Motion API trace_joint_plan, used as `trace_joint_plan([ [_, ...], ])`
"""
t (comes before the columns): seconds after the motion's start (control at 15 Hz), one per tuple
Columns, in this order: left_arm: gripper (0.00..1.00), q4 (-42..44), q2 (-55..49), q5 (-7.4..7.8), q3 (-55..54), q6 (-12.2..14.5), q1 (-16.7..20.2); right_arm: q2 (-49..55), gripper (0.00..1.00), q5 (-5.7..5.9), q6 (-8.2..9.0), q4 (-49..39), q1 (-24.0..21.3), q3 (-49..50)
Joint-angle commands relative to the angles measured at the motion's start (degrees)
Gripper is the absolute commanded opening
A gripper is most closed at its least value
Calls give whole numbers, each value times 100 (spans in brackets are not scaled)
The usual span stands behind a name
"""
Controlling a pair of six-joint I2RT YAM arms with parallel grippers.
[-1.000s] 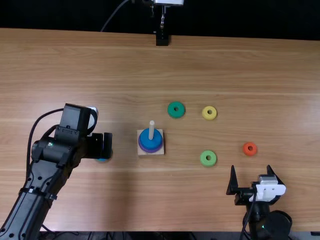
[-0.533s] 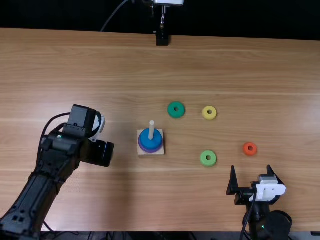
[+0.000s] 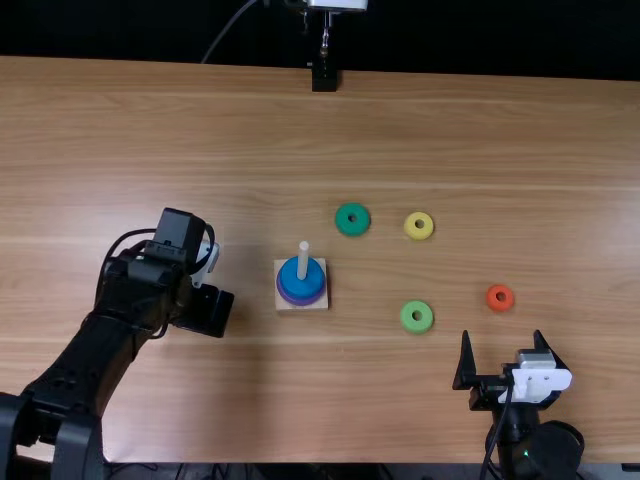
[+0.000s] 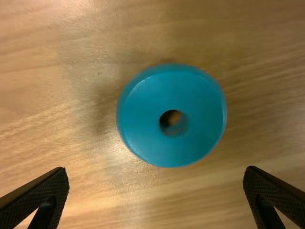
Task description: Build the Hanoi tower: stack the rings onto the peg from bottom to top in this color order: purple, dark blue, light blue, dark green, light green, yellow, orange.
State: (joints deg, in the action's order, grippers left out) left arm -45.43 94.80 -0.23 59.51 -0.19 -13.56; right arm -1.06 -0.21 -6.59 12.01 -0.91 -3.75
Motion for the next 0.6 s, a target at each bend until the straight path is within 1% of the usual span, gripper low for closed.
trace_joint_plan([
  [0.0, 100, 113, 223, -9, 44, 61, -76, 106, 100, 52, -16, 377, -24, 287],
  [0.2, 100, 588, 372, -19, 96, 50, -155, 106, 100, 52, -16, 377, -24, 287],
  [0.53, 100, 609, 627, -30, 193, 50, -199, 106, 100, 52, -16, 377, -24, 287],
])
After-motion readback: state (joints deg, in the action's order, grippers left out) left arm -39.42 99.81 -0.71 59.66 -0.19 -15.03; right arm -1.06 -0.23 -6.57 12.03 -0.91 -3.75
